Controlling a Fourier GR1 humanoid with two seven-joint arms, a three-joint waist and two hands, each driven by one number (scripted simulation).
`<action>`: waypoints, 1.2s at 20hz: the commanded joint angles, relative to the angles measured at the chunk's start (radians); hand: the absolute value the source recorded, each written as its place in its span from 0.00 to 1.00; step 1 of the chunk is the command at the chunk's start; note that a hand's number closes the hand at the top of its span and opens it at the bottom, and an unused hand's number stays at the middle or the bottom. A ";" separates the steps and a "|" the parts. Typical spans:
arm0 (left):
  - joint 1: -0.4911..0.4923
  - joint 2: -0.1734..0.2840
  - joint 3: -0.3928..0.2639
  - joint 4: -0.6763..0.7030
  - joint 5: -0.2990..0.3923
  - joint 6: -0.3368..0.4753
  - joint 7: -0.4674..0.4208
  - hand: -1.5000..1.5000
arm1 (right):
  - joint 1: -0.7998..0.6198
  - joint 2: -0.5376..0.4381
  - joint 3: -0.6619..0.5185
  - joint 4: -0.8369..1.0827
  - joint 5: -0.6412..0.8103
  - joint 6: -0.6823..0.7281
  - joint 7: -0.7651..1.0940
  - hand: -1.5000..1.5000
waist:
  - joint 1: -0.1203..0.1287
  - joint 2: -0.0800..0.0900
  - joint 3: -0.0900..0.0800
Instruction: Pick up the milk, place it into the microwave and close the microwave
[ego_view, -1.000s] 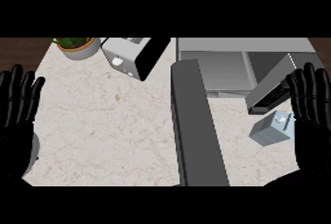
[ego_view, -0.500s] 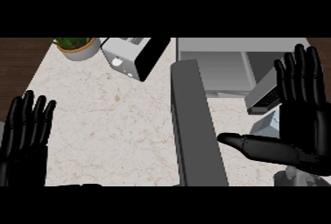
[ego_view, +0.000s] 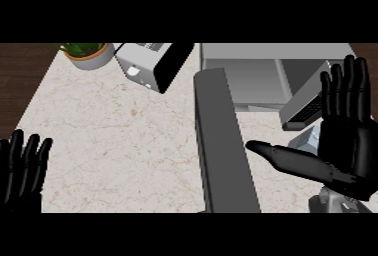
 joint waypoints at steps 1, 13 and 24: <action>0.025 0.003 0.018 -0.005 0.025 -0.023 -0.022 0.00 | -0.026 -0.009 -0.035 0.018 0.040 -0.027 0.044 0.00 | -0.002 0.000 0.000; 0.155 -0.010 0.000 -0.024 0.032 -0.084 -0.098 0.00 | 0.039 -0.020 -0.186 0.258 -0.099 -0.011 -0.181 0.00 | 0.001 0.001 0.001; 0.269 0.003 0.052 -0.041 0.082 -0.154 -0.205 0.00 | 0.273 -0.018 -0.258 0.286 -0.172 0.039 -0.359 0.00 | -0.003 -0.001 0.000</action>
